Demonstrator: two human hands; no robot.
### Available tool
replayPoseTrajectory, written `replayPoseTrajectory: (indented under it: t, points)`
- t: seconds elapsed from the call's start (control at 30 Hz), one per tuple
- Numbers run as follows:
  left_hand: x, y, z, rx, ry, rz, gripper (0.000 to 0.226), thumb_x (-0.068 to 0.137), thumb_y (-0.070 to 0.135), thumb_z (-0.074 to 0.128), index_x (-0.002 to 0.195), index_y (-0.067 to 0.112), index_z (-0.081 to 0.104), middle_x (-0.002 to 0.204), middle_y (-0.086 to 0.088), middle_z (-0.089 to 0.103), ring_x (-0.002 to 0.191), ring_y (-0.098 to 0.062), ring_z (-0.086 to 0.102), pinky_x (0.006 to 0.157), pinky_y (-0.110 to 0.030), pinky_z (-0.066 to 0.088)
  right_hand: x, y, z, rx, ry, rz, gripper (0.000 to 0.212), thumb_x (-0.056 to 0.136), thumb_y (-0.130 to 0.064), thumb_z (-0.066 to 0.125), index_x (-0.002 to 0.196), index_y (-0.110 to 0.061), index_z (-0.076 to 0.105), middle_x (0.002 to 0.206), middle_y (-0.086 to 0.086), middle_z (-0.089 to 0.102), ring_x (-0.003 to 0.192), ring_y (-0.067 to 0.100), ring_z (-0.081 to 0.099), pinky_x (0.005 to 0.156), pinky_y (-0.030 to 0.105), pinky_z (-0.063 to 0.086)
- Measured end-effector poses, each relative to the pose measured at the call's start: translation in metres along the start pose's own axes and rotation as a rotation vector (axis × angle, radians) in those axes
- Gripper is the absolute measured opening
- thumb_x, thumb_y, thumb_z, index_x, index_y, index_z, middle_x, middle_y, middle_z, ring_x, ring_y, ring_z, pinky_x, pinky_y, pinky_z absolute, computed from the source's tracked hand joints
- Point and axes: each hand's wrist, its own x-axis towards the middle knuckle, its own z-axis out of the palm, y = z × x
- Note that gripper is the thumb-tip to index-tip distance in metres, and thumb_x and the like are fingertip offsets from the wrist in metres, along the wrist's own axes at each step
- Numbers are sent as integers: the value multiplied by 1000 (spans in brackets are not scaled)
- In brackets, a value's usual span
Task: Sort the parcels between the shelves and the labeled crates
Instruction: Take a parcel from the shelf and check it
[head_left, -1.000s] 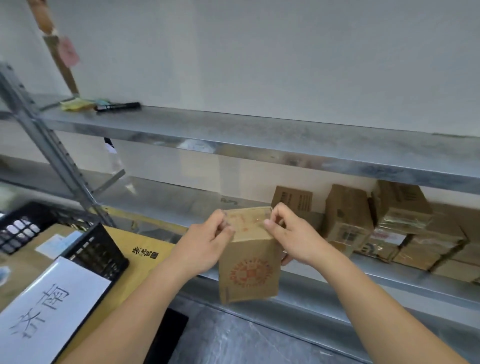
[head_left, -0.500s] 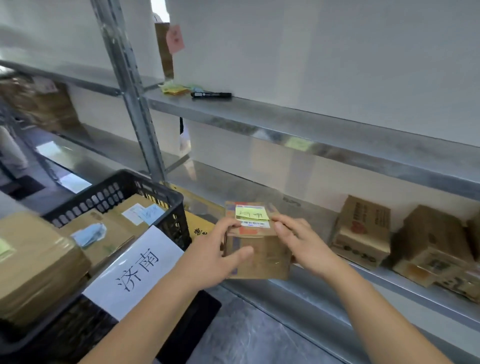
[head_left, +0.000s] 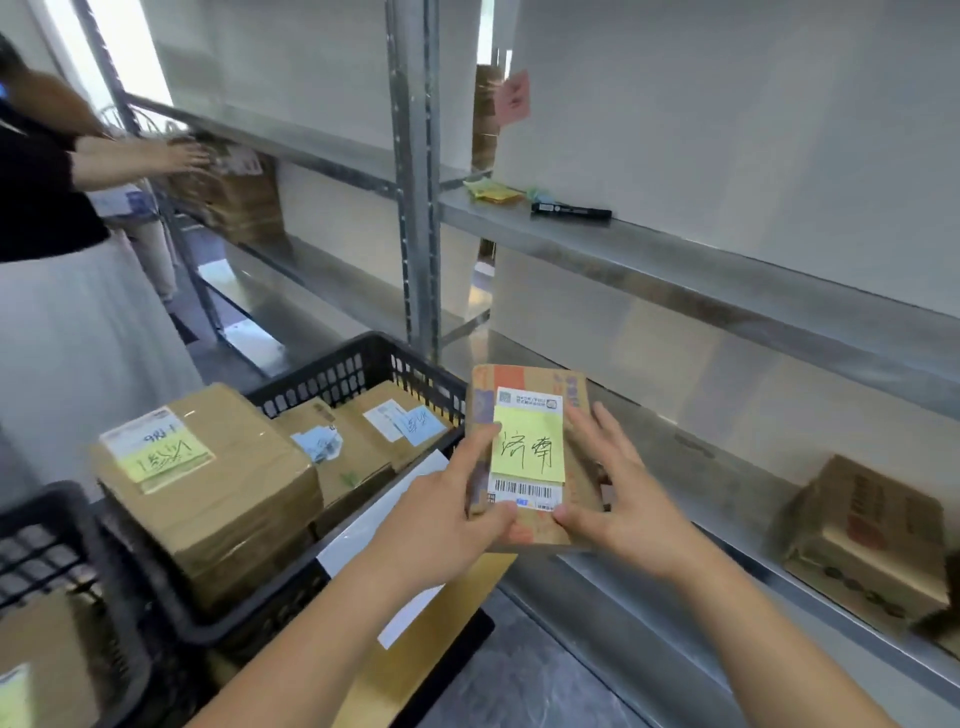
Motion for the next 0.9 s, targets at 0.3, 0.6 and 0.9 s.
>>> replayPoseTrajectory:
  t: [0.3, 0.6, 0.9]
  points:
    - [-1, -32, -43, 32, 177, -91, 66, 93, 51, 58, 147, 59, 21, 153, 9, 25, 128, -8, 45, 103, -32, 47, 67, -43, 24, -149, -114, -174, 84, 88, -26, 77, 150, -50, 26, 162, -35, -15, 134, -35, -3, 101, -5, 13]
    - [35, -51, -78, 233, 364, -234, 75, 101, 45, 51, 160, 40, 5, 160, 23, -31, 147, 0, 15, 102, -19, 33, 196, -56, 51, -184, -360, -371, 90, 90, -33, 74, 163, -36, 21, 165, -34, -2, 149, -15, 4, 122, 22, 13]
    - [90, -91, -79, 276, 394, -522, 79, 98, 42, 57, 162, 23, 15, 167, 16, 0, 151, -3, 8, 114, -17, 12, 301, -28, 96, -114, -678, -448, 88, 91, -39, 72, 162, -38, 20, 163, -38, -2, 152, -2, 12, 126, 34, 22]
